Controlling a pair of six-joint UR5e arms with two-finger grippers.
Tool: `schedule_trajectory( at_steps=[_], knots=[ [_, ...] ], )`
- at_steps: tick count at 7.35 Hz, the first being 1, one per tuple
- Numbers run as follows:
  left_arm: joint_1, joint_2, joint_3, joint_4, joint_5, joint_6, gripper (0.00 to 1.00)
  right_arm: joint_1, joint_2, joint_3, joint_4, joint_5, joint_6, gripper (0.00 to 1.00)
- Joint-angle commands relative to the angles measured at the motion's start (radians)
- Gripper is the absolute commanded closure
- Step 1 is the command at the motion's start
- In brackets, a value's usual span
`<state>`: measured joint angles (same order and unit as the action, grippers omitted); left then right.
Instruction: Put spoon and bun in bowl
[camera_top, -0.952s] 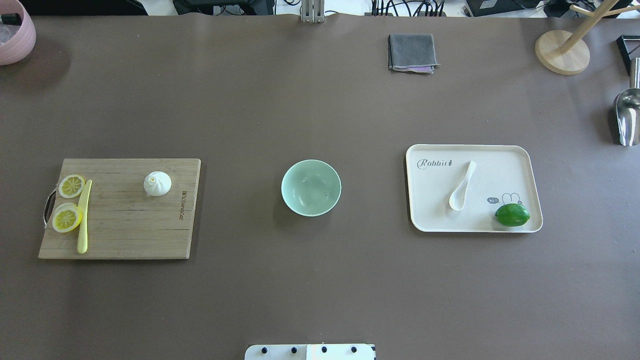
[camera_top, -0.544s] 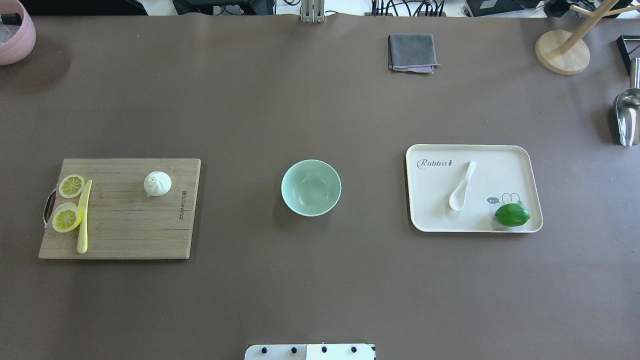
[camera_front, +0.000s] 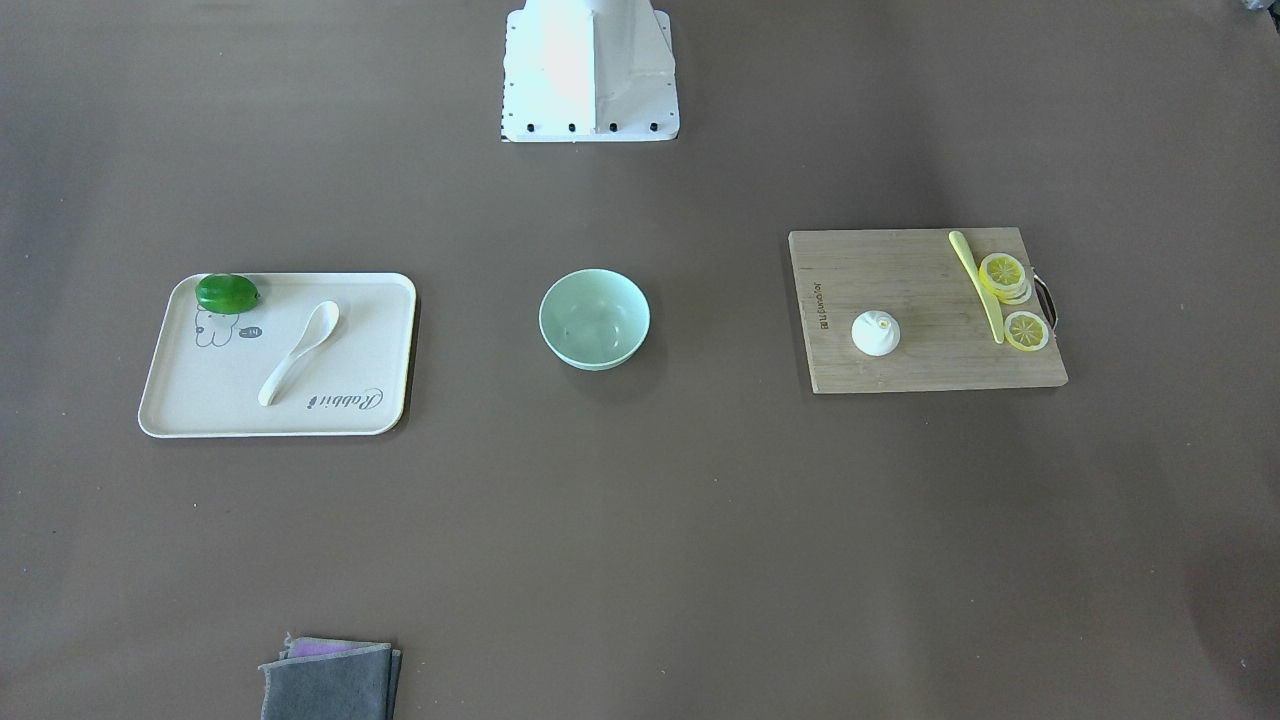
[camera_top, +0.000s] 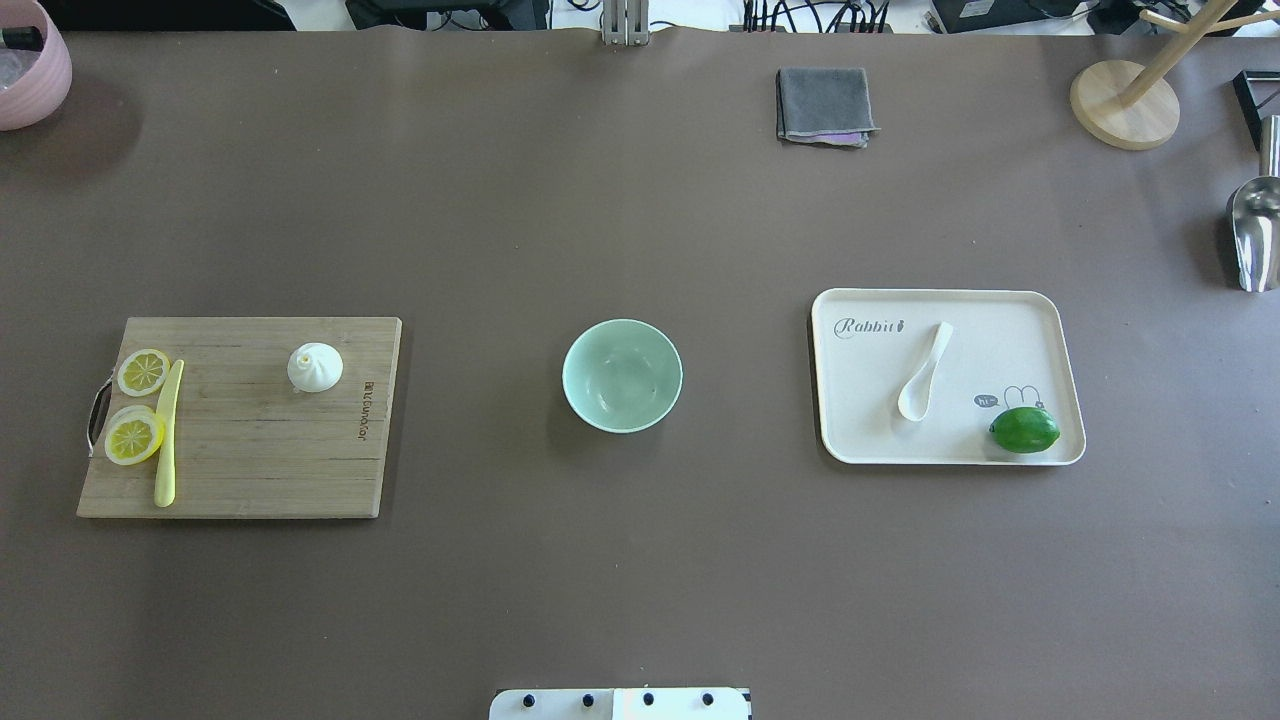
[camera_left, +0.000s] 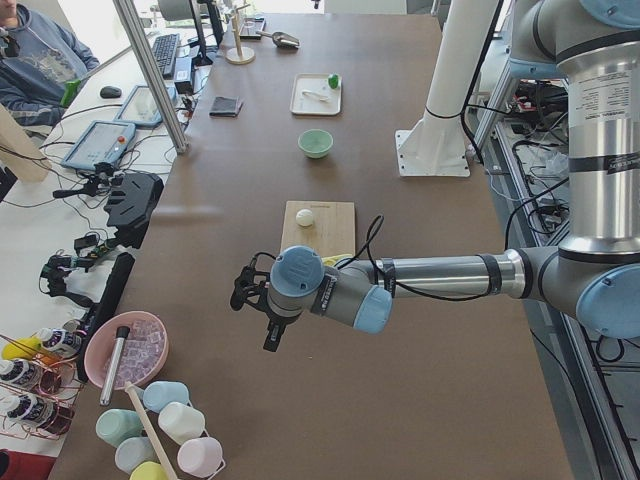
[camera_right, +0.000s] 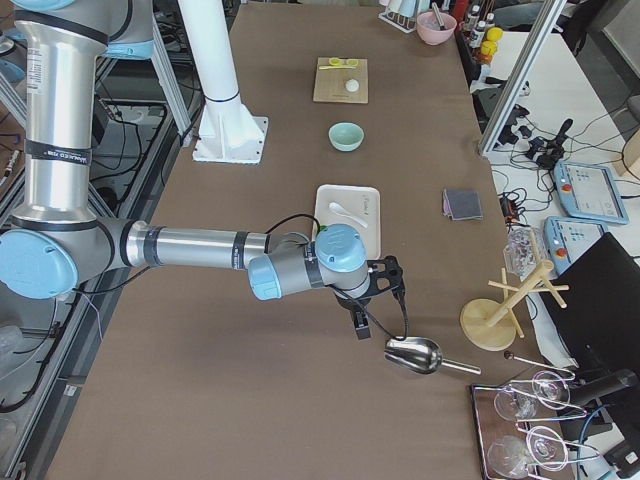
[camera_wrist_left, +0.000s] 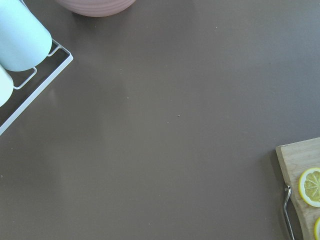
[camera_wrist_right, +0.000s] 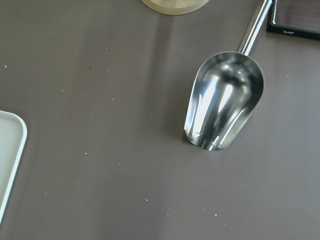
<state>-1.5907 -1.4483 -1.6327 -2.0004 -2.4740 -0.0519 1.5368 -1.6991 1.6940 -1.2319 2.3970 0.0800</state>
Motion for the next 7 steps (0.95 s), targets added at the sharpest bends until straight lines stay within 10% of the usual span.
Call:
schedule_trajectory(
  at_steps=[1,5,7],
  knots=[
    [0.002,0.000,-0.024,-0.003,-0.067,-0.075,0.02,-0.137,0.010,0.059,0.092,0.001,0.273,0.00],
    [0.175,-0.007,-0.160,-0.187,-0.088,-0.511,0.03,-0.364,0.100,0.069,0.150,-0.022,0.638,0.02],
    [0.234,-0.052,-0.159,-0.187,-0.065,-0.562,0.05,-0.565,0.184,0.070,0.167,-0.189,0.950,0.06]
  ],
)
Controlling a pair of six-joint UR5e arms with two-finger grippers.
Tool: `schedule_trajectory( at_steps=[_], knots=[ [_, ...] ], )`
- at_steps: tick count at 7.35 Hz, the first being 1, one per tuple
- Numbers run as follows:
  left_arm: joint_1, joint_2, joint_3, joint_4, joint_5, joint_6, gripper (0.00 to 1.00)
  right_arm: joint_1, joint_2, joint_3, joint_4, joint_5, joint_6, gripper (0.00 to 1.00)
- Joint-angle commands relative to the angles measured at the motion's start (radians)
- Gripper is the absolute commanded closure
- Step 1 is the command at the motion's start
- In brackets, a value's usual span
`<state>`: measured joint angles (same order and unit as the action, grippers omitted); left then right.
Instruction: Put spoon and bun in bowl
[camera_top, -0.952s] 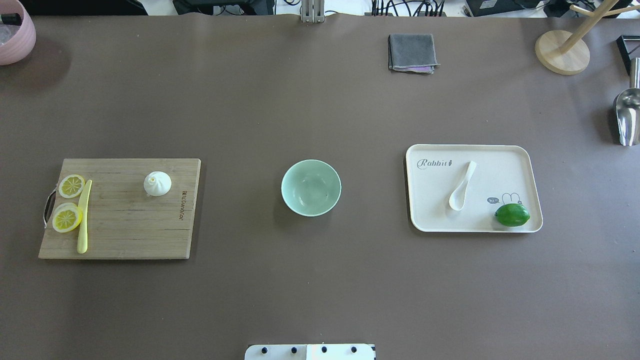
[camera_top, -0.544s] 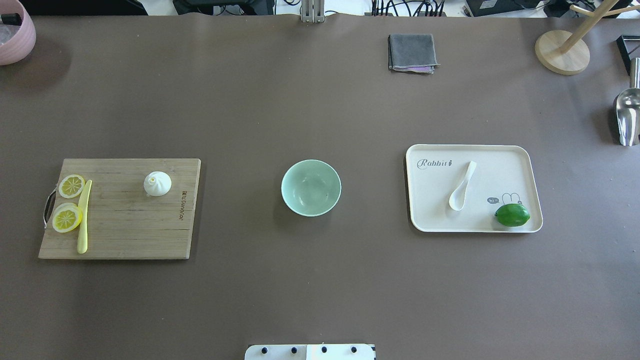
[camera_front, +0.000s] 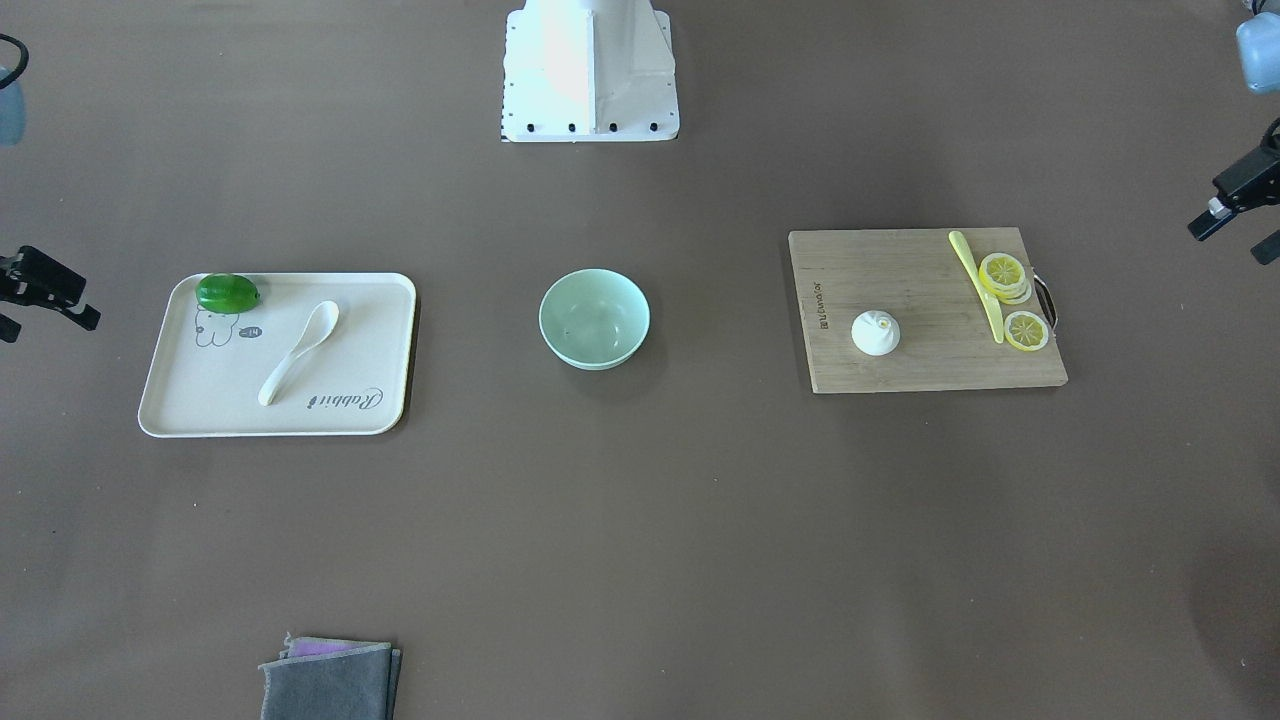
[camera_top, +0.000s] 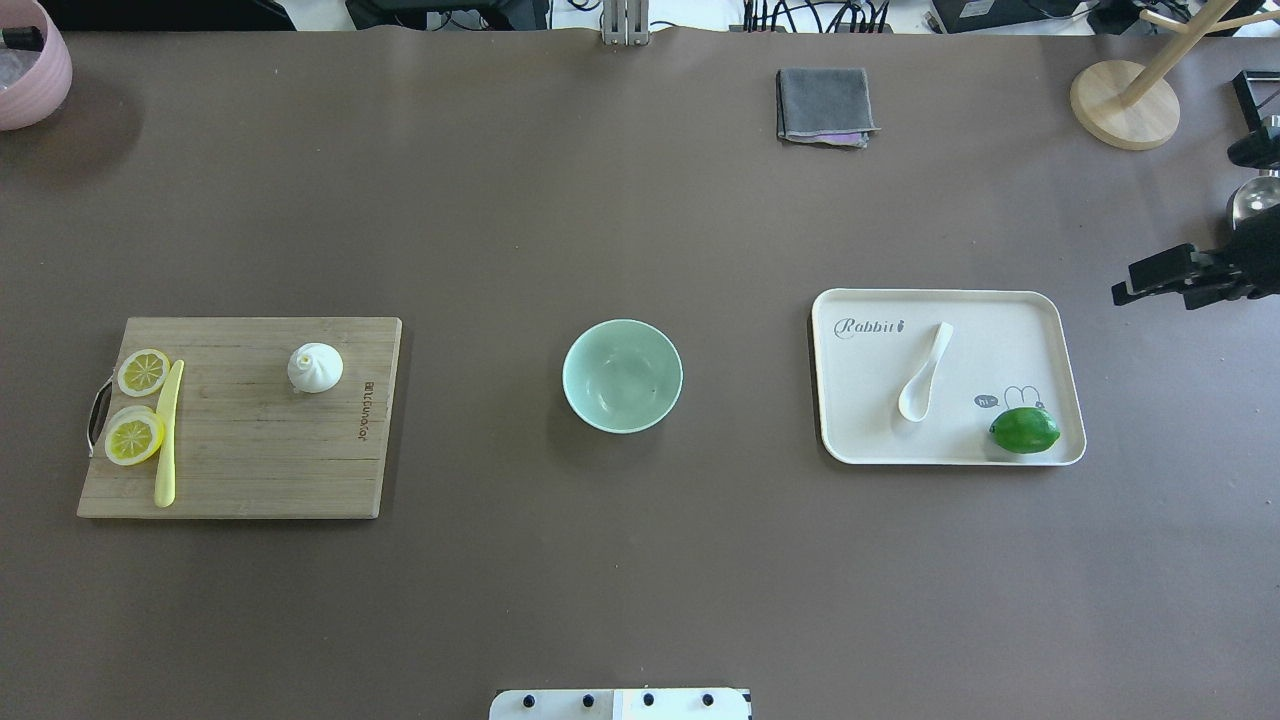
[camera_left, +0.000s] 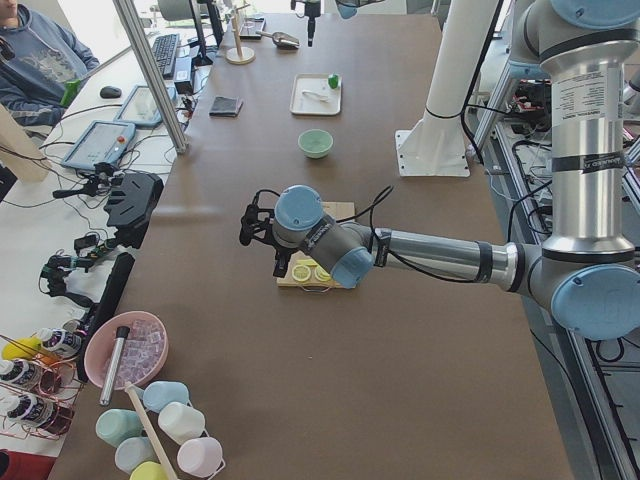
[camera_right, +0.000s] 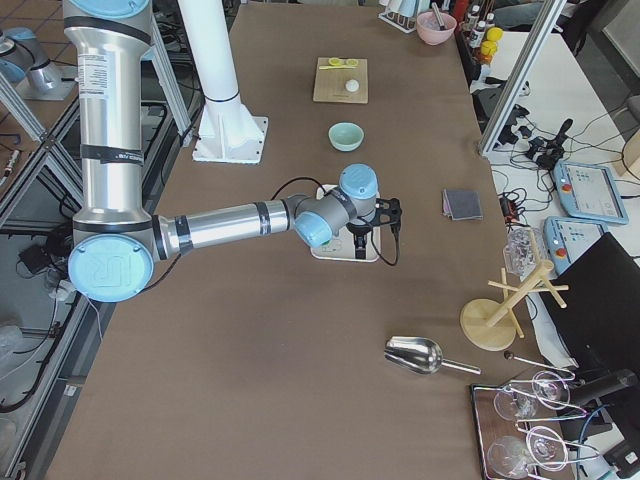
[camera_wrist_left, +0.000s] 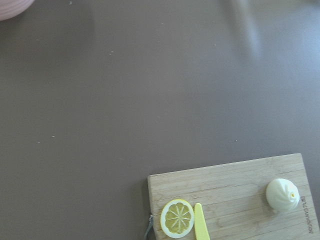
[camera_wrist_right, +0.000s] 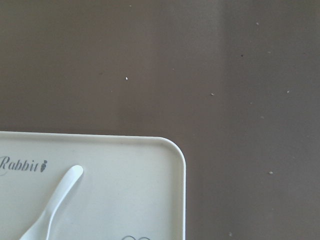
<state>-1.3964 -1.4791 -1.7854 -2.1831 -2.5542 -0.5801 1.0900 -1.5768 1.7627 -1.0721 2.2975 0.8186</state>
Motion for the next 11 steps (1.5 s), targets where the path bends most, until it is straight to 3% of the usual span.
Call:
schedule_trajectory(
  at_steps=[1,2,4,6,9,10,11],
  knots=[
    [0.080,-0.041,-0.005,-0.004,0.017,-0.041,0.05,-0.184,0.098,0.004,0.007,-0.136,0.309,0.07],
    [0.083,-0.047,0.000,-0.004,0.019,-0.034,0.09,-0.246,0.106,-0.003,0.007,-0.185,0.338,0.07],
    [0.085,-0.041,0.006,-0.006,0.017,-0.027,0.03,-0.314,0.139,-0.040,0.007,-0.208,0.448,0.11],
    [0.085,-0.035,0.015,-0.006,0.017,-0.027,0.03,-0.329,0.152,-0.054,0.006,-0.207,0.479,0.26],
    [0.085,-0.024,0.011,-0.015,0.017,-0.029,0.03,-0.328,0.205,-0.117,0.006,-0.208,0.516,0.28],
    [0.085,-0.024,0.017,-0.015,0.019,-0.027,0.03,-0.328,0.207,-0.115,0.006,-0.207,0.517,0.37],
    [0.085,-0.024,0.018,-0.015,0.019,-0.027,0.03,-0.326,0.204,-0.114,0.006,-0.204,0.517,0.66]
  ],
)
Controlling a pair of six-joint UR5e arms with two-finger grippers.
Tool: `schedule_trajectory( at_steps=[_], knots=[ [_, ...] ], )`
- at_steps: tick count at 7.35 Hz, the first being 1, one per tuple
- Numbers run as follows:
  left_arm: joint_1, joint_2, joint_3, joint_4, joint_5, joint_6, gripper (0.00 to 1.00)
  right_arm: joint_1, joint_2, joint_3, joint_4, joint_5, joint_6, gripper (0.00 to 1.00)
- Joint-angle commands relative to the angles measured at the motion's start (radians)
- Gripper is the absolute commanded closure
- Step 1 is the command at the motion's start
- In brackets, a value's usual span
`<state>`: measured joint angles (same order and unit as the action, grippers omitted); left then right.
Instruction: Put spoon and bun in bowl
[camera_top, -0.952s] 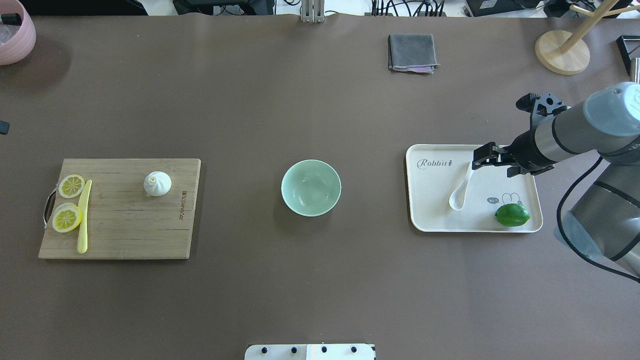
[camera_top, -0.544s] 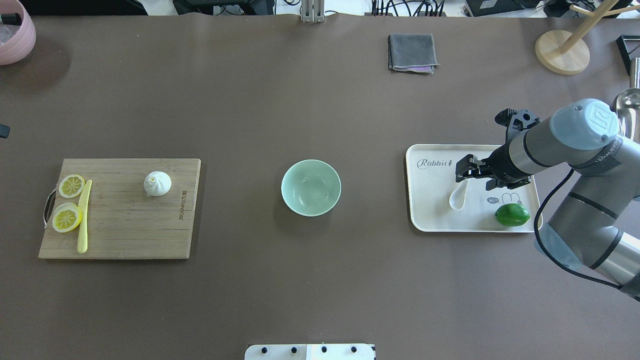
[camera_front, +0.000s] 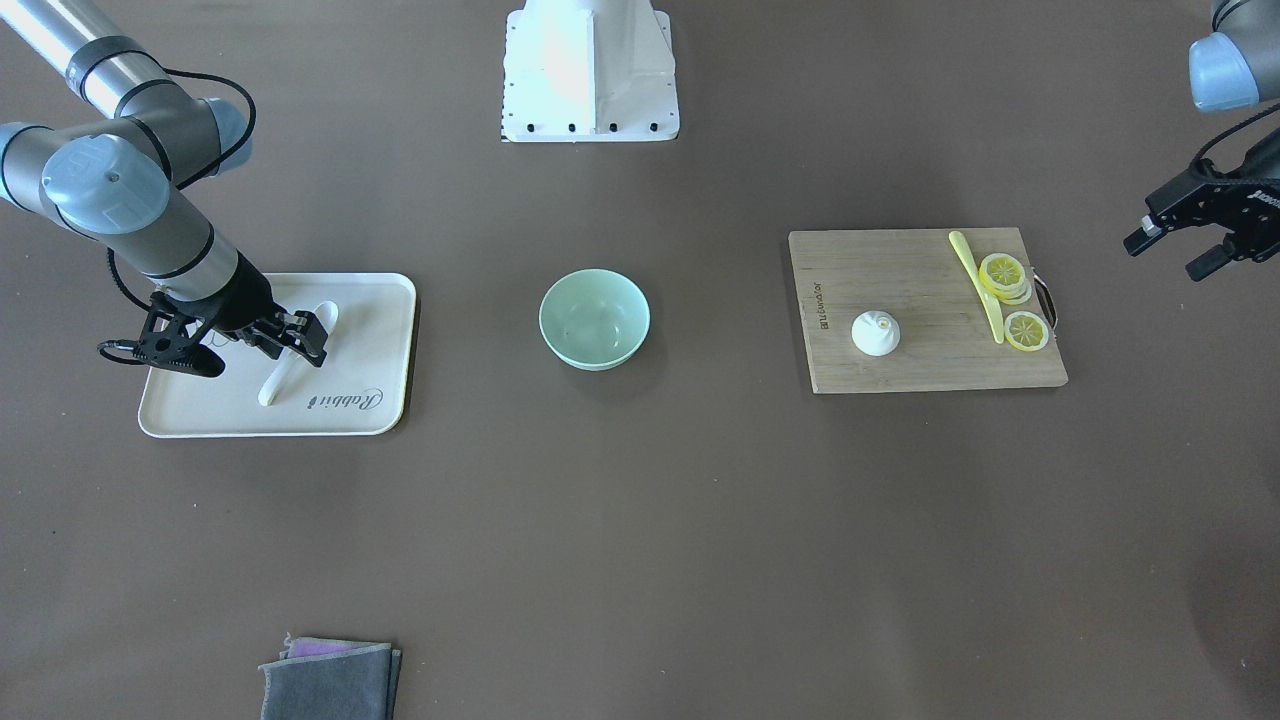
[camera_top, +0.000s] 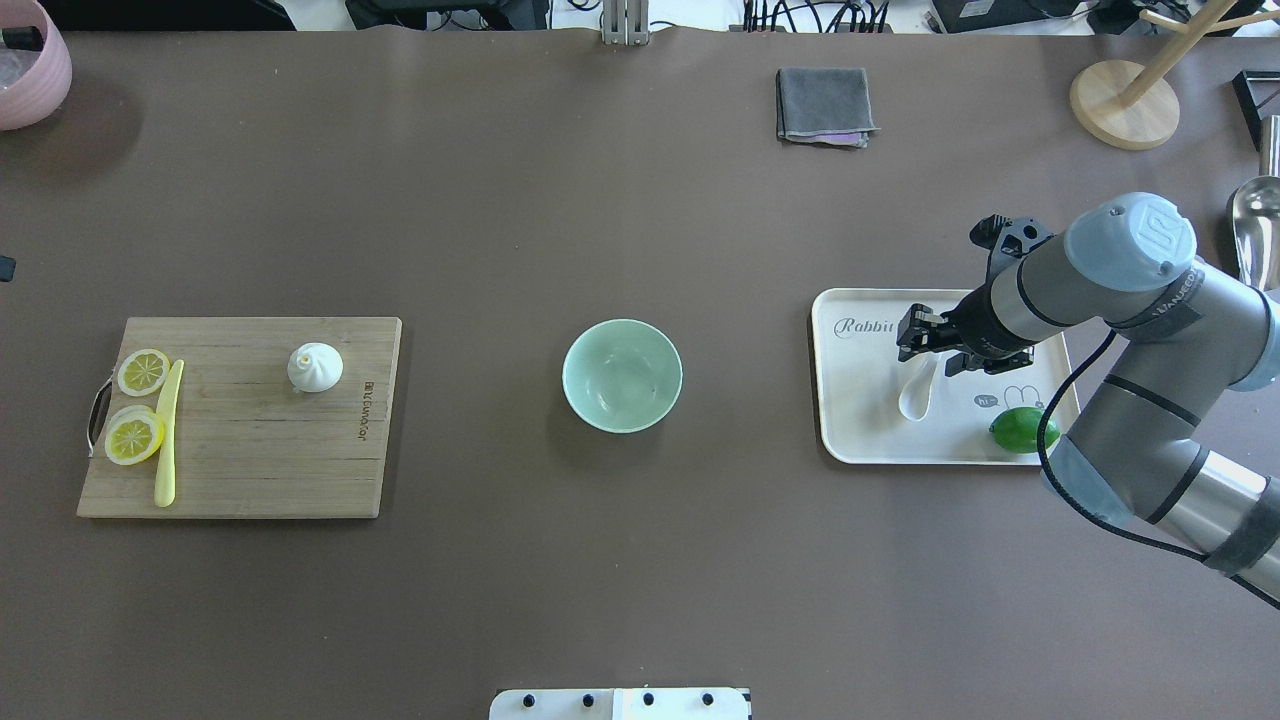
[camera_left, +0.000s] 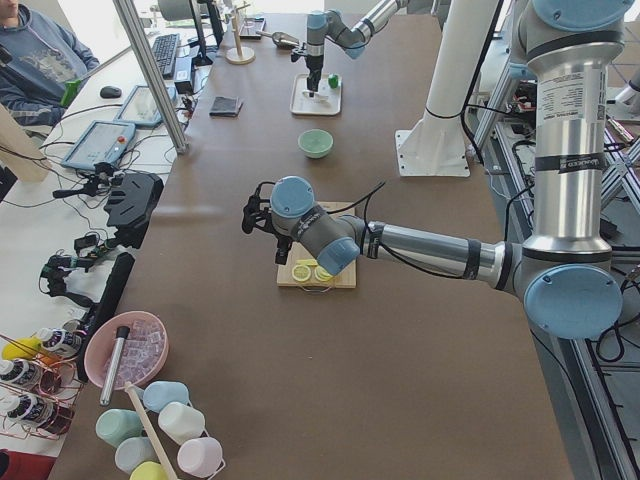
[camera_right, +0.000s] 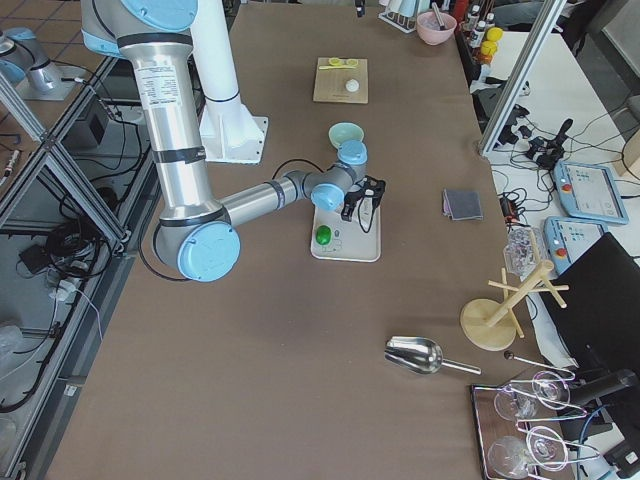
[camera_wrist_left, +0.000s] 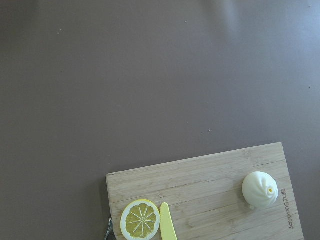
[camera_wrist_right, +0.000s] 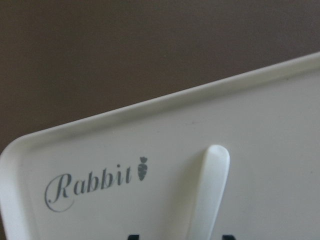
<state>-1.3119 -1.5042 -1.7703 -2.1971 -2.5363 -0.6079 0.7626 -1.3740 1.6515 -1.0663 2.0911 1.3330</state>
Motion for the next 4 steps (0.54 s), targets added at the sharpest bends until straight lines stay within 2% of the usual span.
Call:
schedule_trajectory(
  at_steps=[1,2,4],
  knots=[
    [0.000,0.001,0.003,-0.001,0.001,0.000,0.03,0.001,0.000,-0.001,0.002,0.003,0.003,0.93],
    [0.000,0.001,0.002,-0.001,0.001,-0.001,0.03,0.001,-0.003,-0.002,0.002,0.004,0.002,0.98],
    [0.000,-0.001,0.003,-0.001,0.001,-0.004,0.03,0.001,0.003,0.010,0.000,0.012,0.003,1.00]
  ],
)
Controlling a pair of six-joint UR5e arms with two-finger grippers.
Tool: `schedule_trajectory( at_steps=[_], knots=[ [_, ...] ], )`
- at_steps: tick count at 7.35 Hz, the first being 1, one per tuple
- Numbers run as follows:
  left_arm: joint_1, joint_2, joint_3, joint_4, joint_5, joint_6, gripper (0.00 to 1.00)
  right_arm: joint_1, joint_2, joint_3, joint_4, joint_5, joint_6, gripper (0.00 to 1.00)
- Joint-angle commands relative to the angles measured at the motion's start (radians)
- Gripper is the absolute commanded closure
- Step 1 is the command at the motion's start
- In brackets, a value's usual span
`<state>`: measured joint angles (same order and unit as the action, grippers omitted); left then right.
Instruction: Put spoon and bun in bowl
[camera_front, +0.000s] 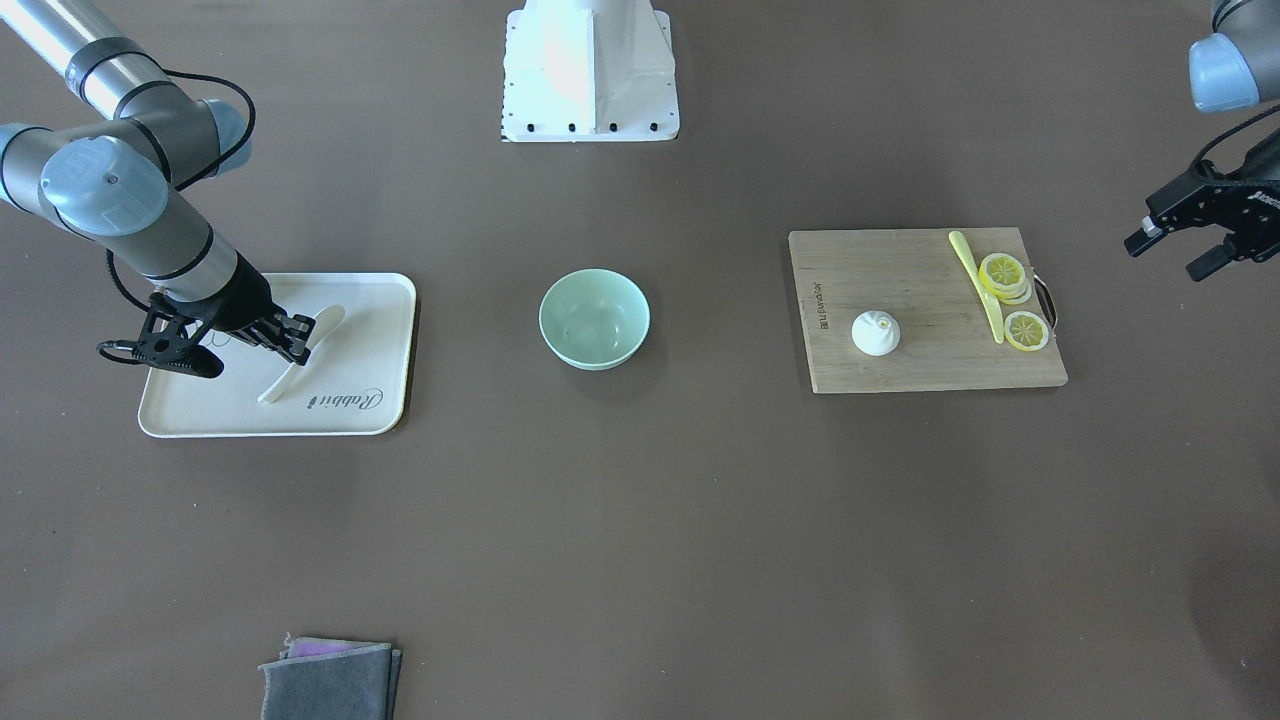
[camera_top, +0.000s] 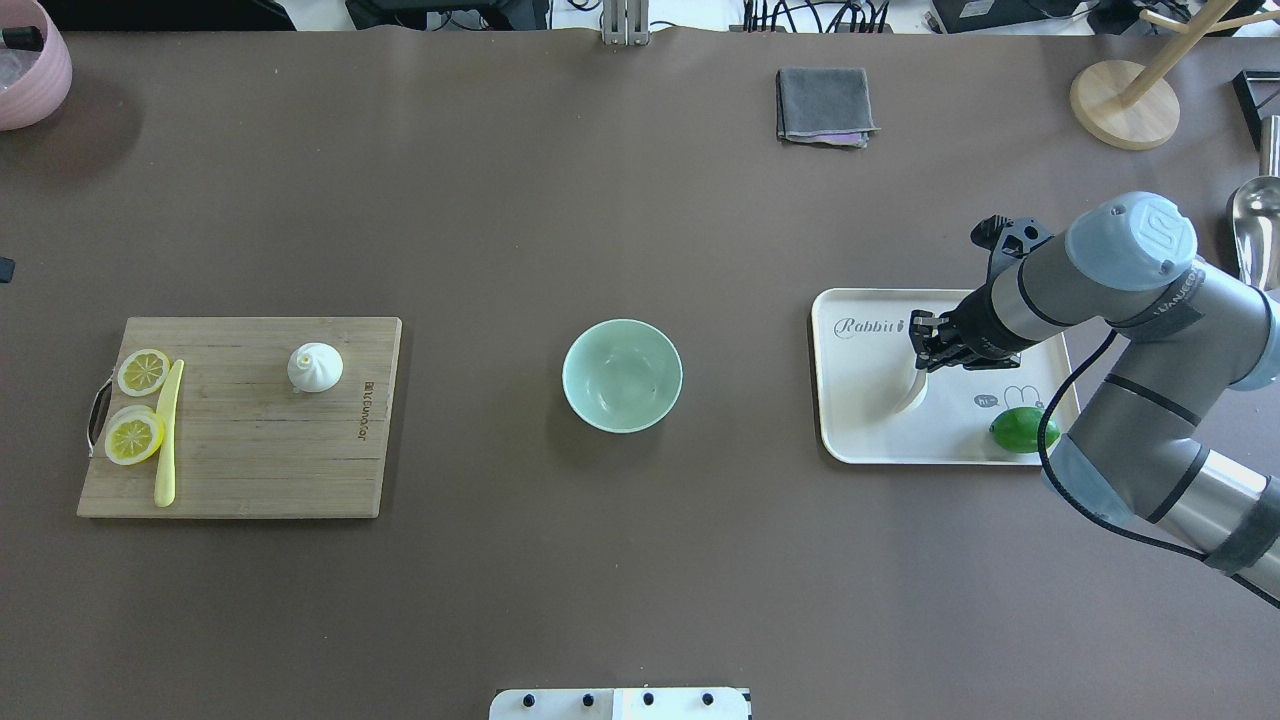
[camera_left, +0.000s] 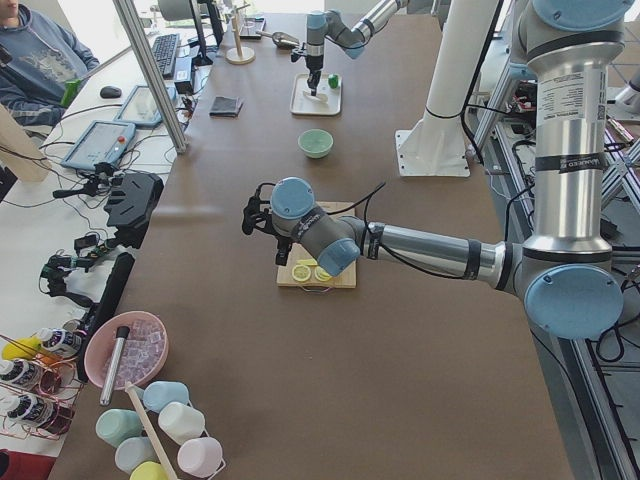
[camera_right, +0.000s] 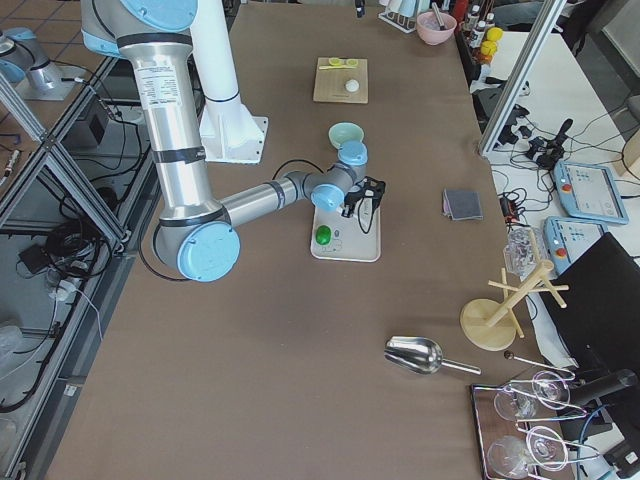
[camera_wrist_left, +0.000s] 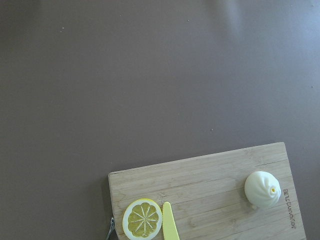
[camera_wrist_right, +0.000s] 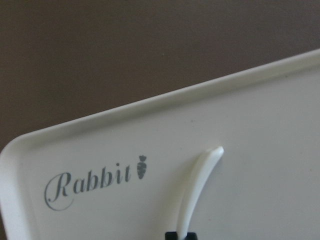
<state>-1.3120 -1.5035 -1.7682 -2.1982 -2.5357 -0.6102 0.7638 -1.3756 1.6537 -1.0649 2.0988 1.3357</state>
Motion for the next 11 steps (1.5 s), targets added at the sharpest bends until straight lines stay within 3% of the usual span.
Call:
schedule_trajectory(
  at_steps=[1,4,7,9,10,11],
  knots=[
    [0.000,-0.001,0.006,0.000,0.000,-0.002,0.03,0.000,0.010,0.020,-0.006,0.004,0.003,1.00],
    [0.000,-0.001,0.015,0.000,-0.006,-0.005,0.03,-0.017,0.223,0.031,-0.125,-0.008,0.205,1.00],
    [0.000,-0.006,0.027,-0.002,-0.009,-0.011,0.03,-0.148,0.450,0.021,-0.278,-0.162,0.426,1.00],
    [0.000,-0.007,0.026,-0.002,-0.011,-0.013,0.03,-0.217,0.490,0.011,-0.297,-0.242,0.468,1.00],
    [0.000,-0.009,0.027,-0.002,-0.009,-0.013,0.03,-0.227,0.486,0.011,-0.296,-0.259,0.459,0.83],
    [0.008,-0.012,0.035,0.001,-0.002,-0.029,0.03,-0.227,0.478,0.011,-0.297,-0.261,0.451,0.35]
  ],
)
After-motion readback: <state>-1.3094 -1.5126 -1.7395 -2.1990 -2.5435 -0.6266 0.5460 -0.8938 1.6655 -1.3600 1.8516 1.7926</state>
